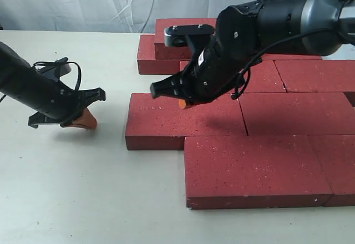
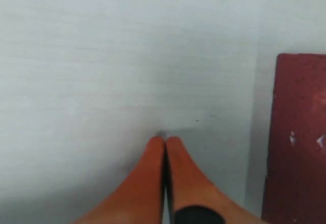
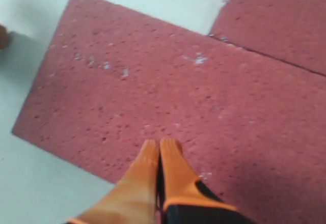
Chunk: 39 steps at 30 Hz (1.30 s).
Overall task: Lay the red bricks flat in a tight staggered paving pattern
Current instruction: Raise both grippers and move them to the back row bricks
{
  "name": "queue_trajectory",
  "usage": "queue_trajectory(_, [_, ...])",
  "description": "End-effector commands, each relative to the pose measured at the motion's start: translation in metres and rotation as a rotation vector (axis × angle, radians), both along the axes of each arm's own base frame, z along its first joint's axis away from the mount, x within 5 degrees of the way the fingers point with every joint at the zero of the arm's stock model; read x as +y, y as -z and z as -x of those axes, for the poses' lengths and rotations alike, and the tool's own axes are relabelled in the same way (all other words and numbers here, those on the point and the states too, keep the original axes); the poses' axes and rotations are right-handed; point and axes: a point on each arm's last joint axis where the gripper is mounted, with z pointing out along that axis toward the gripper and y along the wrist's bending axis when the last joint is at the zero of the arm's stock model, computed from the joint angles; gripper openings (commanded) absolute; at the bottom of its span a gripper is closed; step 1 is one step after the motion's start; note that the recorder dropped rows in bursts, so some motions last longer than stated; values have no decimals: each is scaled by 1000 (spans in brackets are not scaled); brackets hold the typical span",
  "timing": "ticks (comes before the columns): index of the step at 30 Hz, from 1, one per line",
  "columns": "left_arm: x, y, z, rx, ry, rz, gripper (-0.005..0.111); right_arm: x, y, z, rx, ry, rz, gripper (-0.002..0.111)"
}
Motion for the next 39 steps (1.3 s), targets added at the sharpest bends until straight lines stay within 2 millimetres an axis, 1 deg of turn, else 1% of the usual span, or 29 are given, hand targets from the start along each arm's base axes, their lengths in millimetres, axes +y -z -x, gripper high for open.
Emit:
queue_trajectory(1, [8,-5,1,3,1,-10,0,-36,-3,-21,6,107,13,-1])
queue_trajectory(4, [12,-17,-1,-47,-15,-18,0,-64,-3,-36,0,191,10,-1])
queue_trajectory(6, [11,-30,-5,-95,-15,-16,0,-83,-3,-46,-17,238,9,-1])
queue_trajectory(9, [5,-51,-15,-169,-8,-5,0,-106,-4,-56,-36,299,7,-1])
queue_trajectory(12, [0,-69,-30,-231,-35,8,0,-128,-5,-64,-47,359,3,-1])
queue_trajectory(13, [-2,-82,-40,-286,-55,0,0,-142,-8,-70,-63,396,0,-1])
queue_trajectory(14, [-3,-89,-46,-319,-59,-7,0,-148,-9,-73,-71,401,3,-1])
queue_trajectory(15, [-3,-103,-56,-369,-79,-12,0,-157,-12,-79,-87,412,5,-1])
queue_trajectory(16, [-4,-107,-60,-384,-88,-14,0,-160,-15,-82,-96,417,6,-1])
queue_trajectory(17, [-6,-119,-70,-427,-83,-26,0,-164,-17,-90,-113,423,3,-1])
queue_trajectory(18, [-6,-121,-74,-438,-83,-31,0,-166,-18,-94,-123,427,4,-1])
queue_trajectory(19, [-10,-127,-84,-466,-68,-51,0,-166,-19,-103,-138,430,0,-1])
queue_trajectory(21, [-19,-132,-98,-510,-33,-91,0,-165,-23,-116,-172,422,3,-1])
queue_trajectory(24, [-34,-134,-115,-544,-2,-203,0,-163,-32,-130,-205,422,-9,-1])
queue_trajectory(26, [-44,-132,-127,-564,-2,-270,0,-162,-30,-140,-207,420,-9,-1])
queue_trajectory(28, [-53,-129,-134,-574,-3,-274,0,-161,-28,-146,-213,418,-6,-1])
queue_trajectory(31, [-64,-121,-145,-588,1,-261,0,-161,-21,-155,-233,412,5,-1])
queue_trajectory(34, [-72,-110,-155,-583,5,-253,0,-163,-11,-163,-241,426,2,-1])
queue_trajectory(39, [-77,-88,-170,-592,-17,-238,0,-172,9,-175,-276,464,-18,-1])
